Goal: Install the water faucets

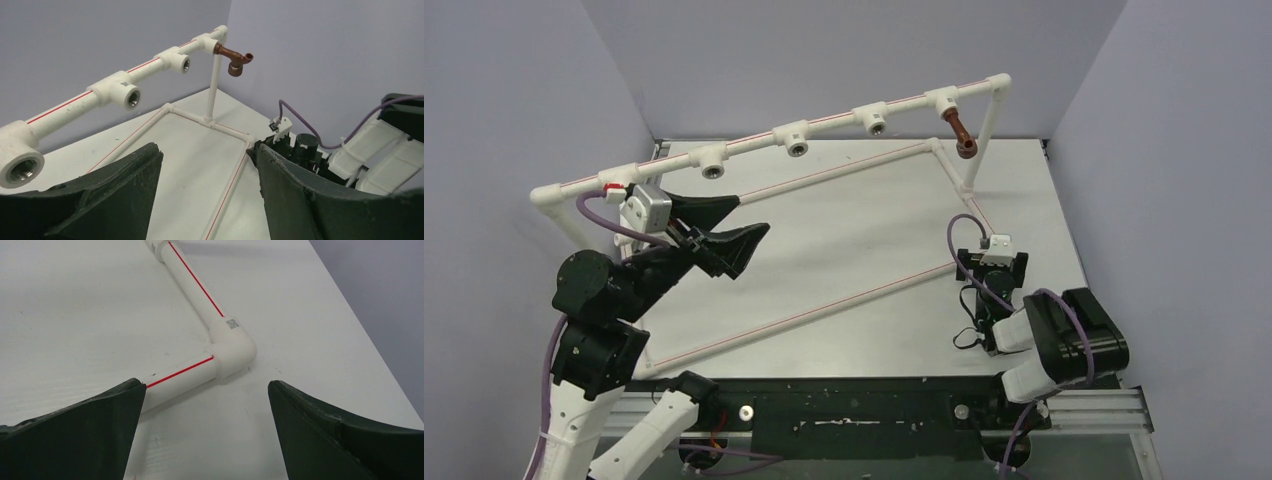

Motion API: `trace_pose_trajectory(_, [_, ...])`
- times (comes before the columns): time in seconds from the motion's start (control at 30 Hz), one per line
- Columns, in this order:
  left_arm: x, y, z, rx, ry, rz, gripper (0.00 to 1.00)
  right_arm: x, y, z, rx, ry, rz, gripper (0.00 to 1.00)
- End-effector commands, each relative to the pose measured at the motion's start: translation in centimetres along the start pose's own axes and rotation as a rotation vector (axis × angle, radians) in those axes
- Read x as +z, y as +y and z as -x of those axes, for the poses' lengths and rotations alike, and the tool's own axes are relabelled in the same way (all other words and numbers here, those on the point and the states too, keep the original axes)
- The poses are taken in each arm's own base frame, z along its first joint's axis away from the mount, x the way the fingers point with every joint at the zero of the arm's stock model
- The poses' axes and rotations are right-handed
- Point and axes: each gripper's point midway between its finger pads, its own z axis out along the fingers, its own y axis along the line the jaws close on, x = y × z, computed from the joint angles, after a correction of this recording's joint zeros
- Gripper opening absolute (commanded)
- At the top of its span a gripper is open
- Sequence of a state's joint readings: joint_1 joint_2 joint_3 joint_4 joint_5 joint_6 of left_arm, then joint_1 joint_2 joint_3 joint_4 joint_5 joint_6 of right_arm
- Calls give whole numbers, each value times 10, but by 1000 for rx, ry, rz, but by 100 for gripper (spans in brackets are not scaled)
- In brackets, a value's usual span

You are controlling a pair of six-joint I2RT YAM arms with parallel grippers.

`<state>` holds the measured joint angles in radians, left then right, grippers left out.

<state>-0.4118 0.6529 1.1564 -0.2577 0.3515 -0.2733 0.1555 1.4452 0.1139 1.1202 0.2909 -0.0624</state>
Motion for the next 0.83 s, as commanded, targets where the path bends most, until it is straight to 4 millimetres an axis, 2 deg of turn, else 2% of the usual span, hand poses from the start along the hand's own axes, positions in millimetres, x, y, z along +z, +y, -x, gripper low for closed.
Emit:
trace_pose_trajectory(0.0, [-8,-8,11,47,-19,-19,67,11,3,41,54,-228,15,100])
trace_pose_trajectory(0.07, [-9,-10,12,51,-28,-26,67,15,3,31,57,-160,17,100])
trace_pose_trajectory(0.13, [-10,-12,12,50,-28,-35,67,23,8,35,53,-167,50,100])
trace_pose_trajectory(0.53, [-13,-18,10,50,-7,-53,67,40,7,26,84,-88,67,100])
trace_pose_trajectory(0.8, [-13,-13,12,60,-6,-21,67,49,7,23,98,-57,98,100])
